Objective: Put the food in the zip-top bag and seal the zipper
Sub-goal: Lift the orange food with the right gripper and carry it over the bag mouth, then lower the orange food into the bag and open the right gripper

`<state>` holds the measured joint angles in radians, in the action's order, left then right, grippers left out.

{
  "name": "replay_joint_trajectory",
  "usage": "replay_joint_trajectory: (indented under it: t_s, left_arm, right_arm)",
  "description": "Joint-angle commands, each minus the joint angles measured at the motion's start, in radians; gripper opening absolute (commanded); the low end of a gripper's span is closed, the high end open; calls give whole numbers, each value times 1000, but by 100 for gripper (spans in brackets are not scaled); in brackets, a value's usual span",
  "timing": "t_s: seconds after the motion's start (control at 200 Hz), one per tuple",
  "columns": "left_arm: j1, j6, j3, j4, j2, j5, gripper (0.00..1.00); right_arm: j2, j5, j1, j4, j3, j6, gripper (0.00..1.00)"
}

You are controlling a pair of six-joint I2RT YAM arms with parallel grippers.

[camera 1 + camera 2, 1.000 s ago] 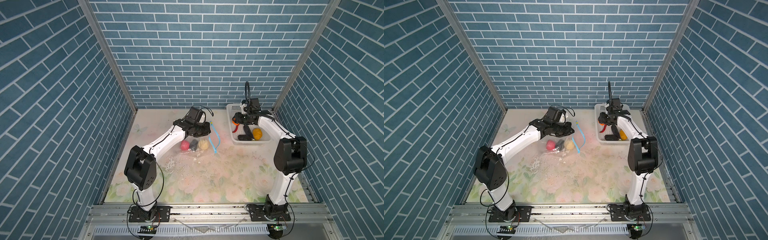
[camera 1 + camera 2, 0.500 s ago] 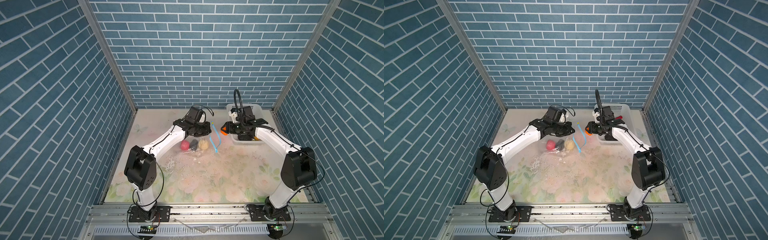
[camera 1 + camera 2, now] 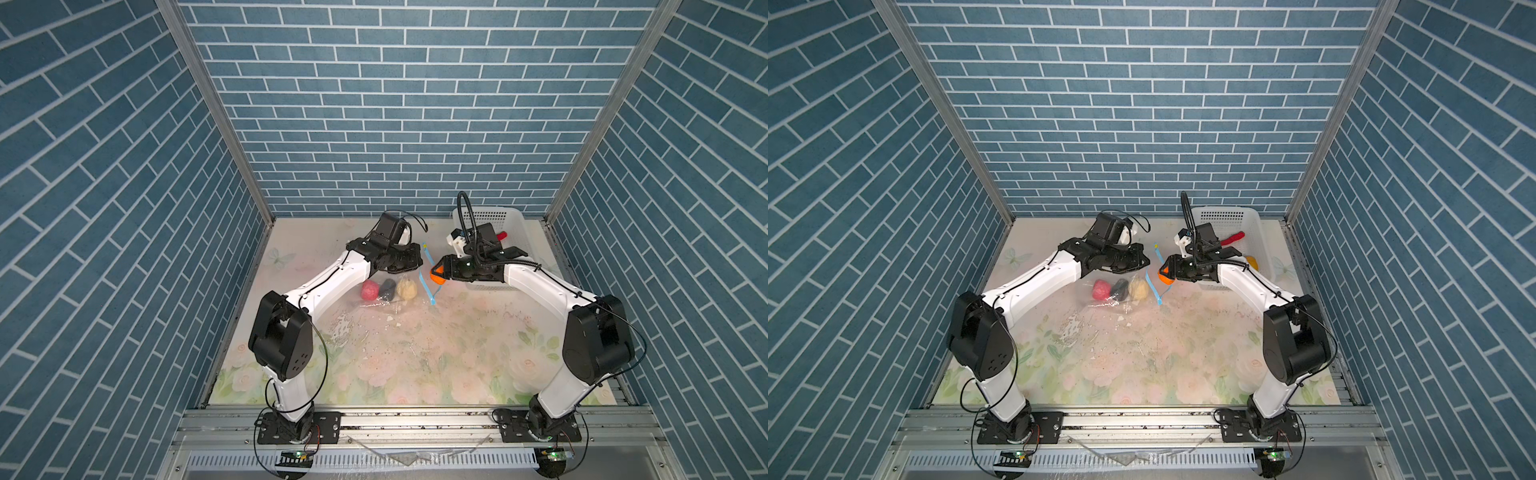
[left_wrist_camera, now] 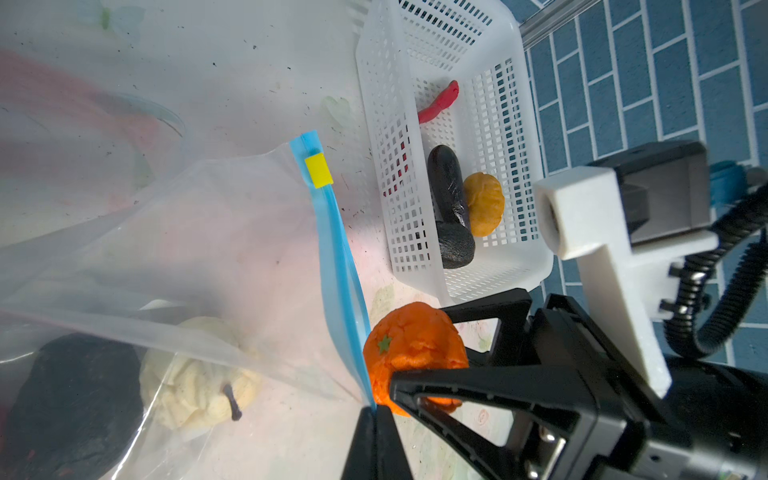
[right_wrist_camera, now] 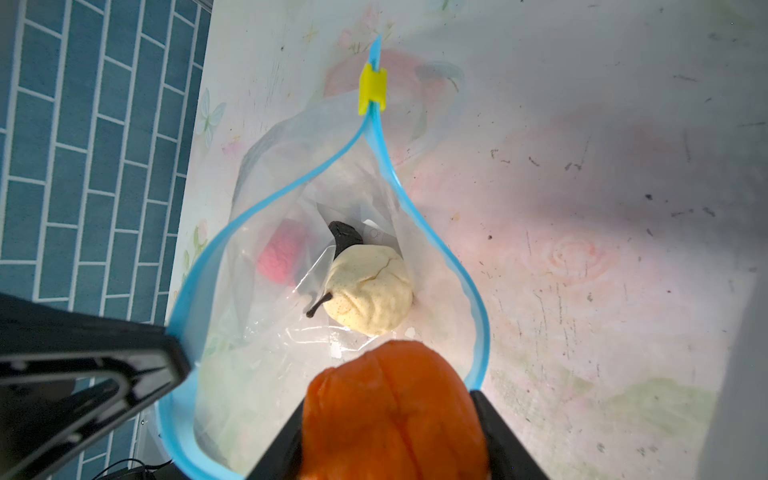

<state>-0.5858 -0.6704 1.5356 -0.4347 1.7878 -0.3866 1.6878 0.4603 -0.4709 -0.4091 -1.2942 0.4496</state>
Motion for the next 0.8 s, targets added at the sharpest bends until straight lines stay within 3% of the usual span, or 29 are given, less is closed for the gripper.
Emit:
replay_joint_trajectory:
  t_s: [0.0, 0.795]
  left_arm:
    - [3, -3, -19, 11, -21, -3, 0]
    - [2, -5, -36, 27, -39, -9, 0]
  right_arm:
    - [-13, 15, -19, 13, 27, 27, 54]
    - [92, 1, -41, 32, 32, 24, 56]
